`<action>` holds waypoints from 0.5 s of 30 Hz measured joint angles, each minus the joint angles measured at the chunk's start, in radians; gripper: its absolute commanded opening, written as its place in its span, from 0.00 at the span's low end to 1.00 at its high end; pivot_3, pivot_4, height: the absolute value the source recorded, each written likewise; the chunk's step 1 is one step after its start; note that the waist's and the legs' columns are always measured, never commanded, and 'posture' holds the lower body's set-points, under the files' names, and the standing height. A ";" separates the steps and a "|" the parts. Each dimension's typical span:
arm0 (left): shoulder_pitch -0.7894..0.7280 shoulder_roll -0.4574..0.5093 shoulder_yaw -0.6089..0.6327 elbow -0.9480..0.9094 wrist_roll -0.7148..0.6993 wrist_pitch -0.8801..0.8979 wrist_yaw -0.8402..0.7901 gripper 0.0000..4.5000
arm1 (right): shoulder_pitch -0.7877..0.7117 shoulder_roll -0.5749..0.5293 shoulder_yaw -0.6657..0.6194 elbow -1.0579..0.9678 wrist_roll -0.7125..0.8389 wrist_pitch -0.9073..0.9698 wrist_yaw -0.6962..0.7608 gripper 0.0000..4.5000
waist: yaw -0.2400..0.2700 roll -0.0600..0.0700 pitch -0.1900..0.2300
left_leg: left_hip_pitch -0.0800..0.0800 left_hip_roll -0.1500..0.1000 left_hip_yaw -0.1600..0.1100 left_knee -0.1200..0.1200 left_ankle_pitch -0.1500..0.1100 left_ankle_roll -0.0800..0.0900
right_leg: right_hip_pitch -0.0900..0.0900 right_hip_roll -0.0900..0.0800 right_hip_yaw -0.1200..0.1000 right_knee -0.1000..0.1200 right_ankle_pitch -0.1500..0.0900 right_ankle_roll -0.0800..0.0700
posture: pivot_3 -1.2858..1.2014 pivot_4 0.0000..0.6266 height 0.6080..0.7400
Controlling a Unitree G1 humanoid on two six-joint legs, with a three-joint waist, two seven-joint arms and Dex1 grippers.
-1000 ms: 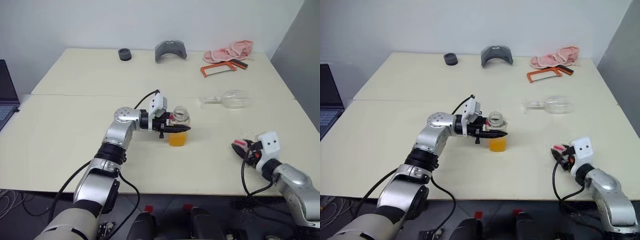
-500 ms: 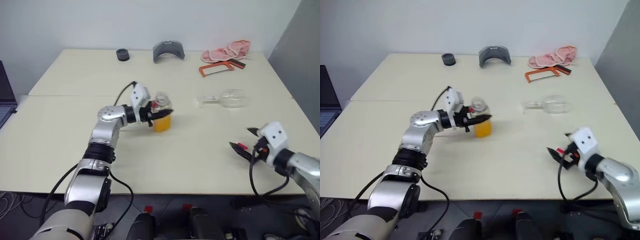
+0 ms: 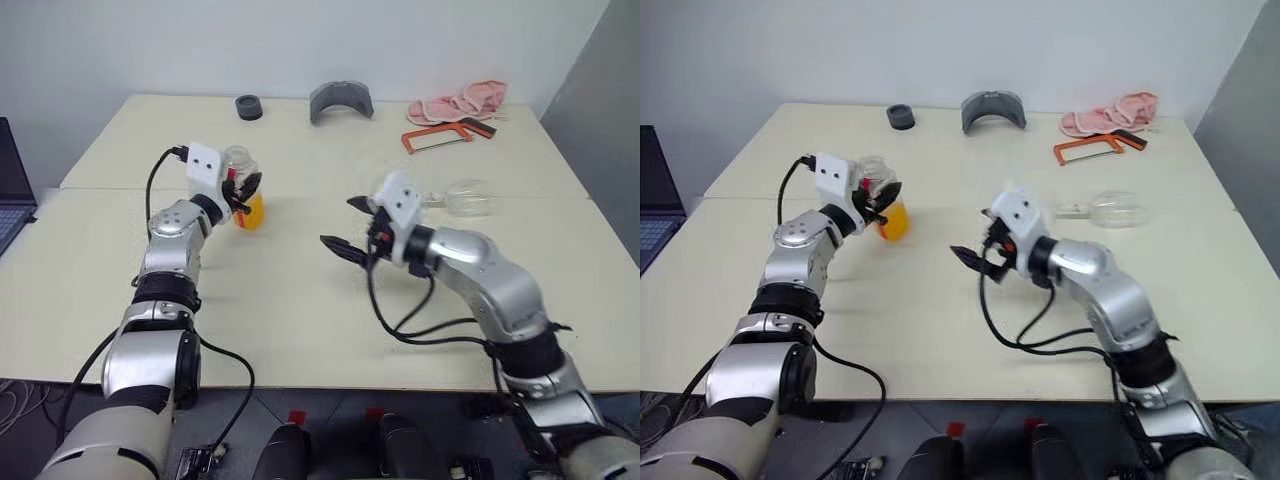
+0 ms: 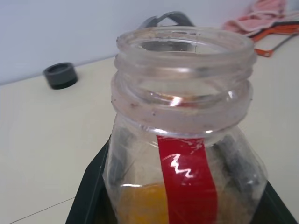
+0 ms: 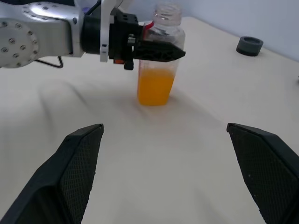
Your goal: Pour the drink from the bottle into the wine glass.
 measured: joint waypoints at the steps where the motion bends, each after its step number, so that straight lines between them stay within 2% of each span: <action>1: -0.004 0.002 0.004 0.011 0.001 -0.003 0.019 0.38 | -0.013 0.022 0.007 0.031 -0.012 -0.007 -0.001 1.00 | 0.000 0.000 0.000 | 0.000 0.000 0.000 0.000 0.000 0.000 | 0.000 0.000 0.000 0.000 0.000 0.000 | 0.52 0.24 1.00; 15: -0.028 -0.005 0.117 0.098 -0.069 0.004 0.071 0.38 | -0.053 0.096 0.016 0.084 -0.041 -0.018 -0.002 1.00 | -0.002 0.000 0.000 | 0.000 0.000 0.000 0.000 0.000 0.000 | -0.001 0.000 -0.001 0.001 0.000 0.000 | 0.52 0.24 1.00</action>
